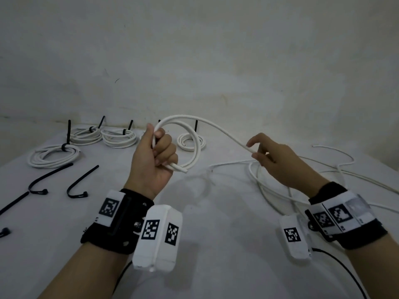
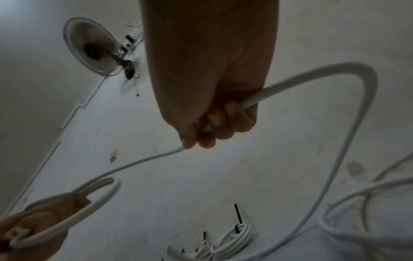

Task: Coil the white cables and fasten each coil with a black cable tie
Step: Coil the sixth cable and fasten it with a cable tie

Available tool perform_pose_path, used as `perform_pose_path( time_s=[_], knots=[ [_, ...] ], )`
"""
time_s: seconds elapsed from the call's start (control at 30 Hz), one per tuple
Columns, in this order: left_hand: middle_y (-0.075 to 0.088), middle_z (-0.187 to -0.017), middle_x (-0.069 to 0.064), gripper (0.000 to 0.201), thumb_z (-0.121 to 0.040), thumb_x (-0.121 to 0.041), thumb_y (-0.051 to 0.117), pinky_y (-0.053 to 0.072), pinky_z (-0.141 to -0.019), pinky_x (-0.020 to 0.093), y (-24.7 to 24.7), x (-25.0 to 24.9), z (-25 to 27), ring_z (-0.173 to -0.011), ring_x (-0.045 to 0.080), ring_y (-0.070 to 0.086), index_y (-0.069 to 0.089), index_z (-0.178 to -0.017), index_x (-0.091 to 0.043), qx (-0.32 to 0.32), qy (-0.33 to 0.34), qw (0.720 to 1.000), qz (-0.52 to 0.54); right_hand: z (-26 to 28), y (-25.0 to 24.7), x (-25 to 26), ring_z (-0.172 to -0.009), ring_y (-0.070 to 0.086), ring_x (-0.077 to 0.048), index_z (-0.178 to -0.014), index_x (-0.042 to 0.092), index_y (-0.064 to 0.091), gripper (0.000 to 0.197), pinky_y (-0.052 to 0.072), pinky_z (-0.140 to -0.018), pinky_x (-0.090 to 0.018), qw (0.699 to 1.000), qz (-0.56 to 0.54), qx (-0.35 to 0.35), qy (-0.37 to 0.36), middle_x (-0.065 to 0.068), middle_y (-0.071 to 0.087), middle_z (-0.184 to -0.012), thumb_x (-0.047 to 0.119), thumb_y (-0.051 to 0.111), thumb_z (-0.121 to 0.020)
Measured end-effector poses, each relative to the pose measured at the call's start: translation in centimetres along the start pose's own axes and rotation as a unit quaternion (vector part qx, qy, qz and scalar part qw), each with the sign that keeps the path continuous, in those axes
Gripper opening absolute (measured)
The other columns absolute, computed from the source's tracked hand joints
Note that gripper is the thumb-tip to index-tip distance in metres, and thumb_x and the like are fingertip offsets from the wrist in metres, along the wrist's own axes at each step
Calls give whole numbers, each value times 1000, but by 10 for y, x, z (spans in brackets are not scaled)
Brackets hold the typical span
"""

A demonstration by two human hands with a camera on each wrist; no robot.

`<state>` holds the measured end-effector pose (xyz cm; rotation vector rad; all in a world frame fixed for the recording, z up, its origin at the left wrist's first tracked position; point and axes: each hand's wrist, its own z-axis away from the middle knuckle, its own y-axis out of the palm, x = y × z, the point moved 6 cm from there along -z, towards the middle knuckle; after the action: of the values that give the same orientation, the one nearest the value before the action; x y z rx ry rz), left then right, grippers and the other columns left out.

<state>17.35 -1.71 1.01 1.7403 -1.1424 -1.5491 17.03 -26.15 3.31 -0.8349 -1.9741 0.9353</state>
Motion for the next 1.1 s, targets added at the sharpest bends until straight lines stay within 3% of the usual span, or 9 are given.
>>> perform_pose_path(
  time_s=[0.07,0.13,0.3,0.4,0.5,0.6,0.77,0.9,1.1],
  knots=[
    [26,-37,-6,45,-101,-40,26,17,-31,15,-2,0,-1,-26,5,19,38,-63,-20,-6,4,1000,-5,6,0,12,-63,55,-6,-109,23,59,16,45,-62,-19,997,71,12,-40,7,60,-74,17,56,-94],
    [26,-37,-7,43,-101,-40,26,18,-31,15,-3,1,-1,-26,5,22,37,-65,-20,-11,5,1000,-11,15,1,29,-68,60,-9,-105,23,66,15,51,-61,-29,987,129,22,-92,8,66,-82,18,60,-92],
    [25,-38,-8,42,-101,-41,24,17,-33,15,-1,10,0,-27,4,22,36,-66,-20,-17,-4,999,-30,34,10,82,-63,62,-13,-89,24,74,17,37,-46,-23,958,194,76,-199,13,65,-76,23,61,-78],
    [25,-38,-8,44,-102,-40,23,16,-33,15,2,18,2,-27,4,21,36,-66,-19,-17,-18,999,-41,38,21,102,-80,63,-17,-98,20,71,13,47,-61,-31,947,200,148,-205,9,64,-90,22,62,-88],
    [25,-39,-8,44,-103,-41,23,17,-33,15,6,25,5,-28,3,21,37,-67,-19,-12,-33,998,-53,38,29,115,-99,55,-10,-118,21,64,25,39,-75,-20,949,141,208,-191,8,61,-107,20,55,-95],
    [24,-40,-9,44,-102,-41,23,17,-34,16,12,33,9,-29,2,20,37,-67,-18,-4,-51,996,-74,37,30,132,-94,58,-5,-118,20,66,27,43,-78,-15,947,82,231,-209,7,66,-103,15,57,-93],
    [25,-38,-8,44,-101,-43,26,22,-32,13,23,46,18,-29,3,22,38,-68,-16,-2,-73,991,-108,22,12,145,-66,53,13,-88,21,59,15,38,-62,-5,964,-15,166,-207,12,68,-84,17,73,-83],
    [27,-43,-4,46,-100,-45,30,30,-38,15,22,54,21,-36,6,28,43,-69,-14,4,-92,983,-161,10,-2,142,-61,52,8,-72,11,65,19,34,-56,-5,974,-54,98,-195,21,54,-62,14,83,-70],
    [41,-50,-6,43,-103,-38,28,36,-42,19,27,64,24,-44,7,39,48,-73,-15,65,-122,964,-227,-4,-6,129,-62,53,0,-75,13,69,10,35,-58,-9,977,-64,35,-199,10,64,-72,10,79,-74]
  ],
)
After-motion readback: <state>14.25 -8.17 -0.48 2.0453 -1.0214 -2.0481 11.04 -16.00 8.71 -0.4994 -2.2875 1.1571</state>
